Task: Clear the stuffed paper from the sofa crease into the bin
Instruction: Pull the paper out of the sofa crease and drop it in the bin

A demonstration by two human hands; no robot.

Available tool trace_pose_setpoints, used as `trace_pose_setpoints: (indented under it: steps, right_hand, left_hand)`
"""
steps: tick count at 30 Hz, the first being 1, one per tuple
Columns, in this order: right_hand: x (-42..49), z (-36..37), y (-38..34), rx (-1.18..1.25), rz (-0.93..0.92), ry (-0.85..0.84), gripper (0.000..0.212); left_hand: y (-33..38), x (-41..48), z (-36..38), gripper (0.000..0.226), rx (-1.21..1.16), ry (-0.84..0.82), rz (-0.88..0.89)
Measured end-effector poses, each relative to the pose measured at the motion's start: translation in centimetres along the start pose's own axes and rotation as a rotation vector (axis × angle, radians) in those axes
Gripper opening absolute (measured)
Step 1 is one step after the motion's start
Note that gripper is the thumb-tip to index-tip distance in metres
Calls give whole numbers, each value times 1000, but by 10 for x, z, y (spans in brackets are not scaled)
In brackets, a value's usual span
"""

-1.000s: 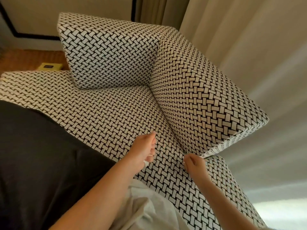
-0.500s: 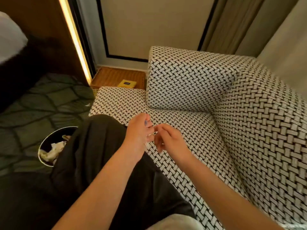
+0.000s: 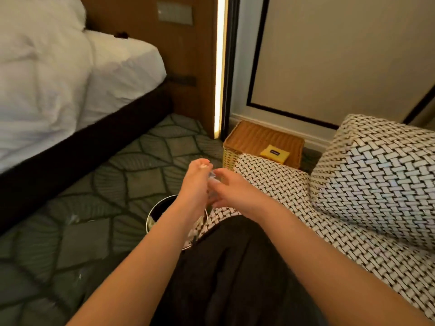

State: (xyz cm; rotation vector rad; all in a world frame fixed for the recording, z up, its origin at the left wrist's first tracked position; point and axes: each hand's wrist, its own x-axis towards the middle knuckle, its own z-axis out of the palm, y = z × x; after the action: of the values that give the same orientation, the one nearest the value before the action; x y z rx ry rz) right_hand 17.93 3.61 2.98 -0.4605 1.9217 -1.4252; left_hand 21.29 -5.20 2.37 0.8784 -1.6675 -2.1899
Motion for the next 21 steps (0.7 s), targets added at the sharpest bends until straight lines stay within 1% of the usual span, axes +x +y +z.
trace_pose_setpoints:
  steps: [3,7,9,11,14,16,19,21]
  right_hand:
    - [53,19,11,-100,5,61,27]
    - [118,46,40,-185,32,87,16]
    - [146,58,57,-279,41,61,16]
    - [167,67,73,-369,70,28,20]
    - [197,81,99,-420,141,-1,21]
    - [213,89,117,-427,179,-3,21]
    - [231,100,144,-446,221,29,23]
    - [242,106,164,-455,267,50,23]
  left_hand:
    - [-18,35,-30,20,39,43,35]
    - [-50,81,-76,21,66,116,-3]
    - [-69,101,-96,20,94,132,-45]
    - [-89,119,-112,19,128,150,-119]
    - [-117,147,-133,14,224,151,-222]
    - [-132,164,-143,12,373,115,-234]
    - [-151,186,-152,20,744,6,-199]
    - [-164,197,-156,22,878,-76,-237]
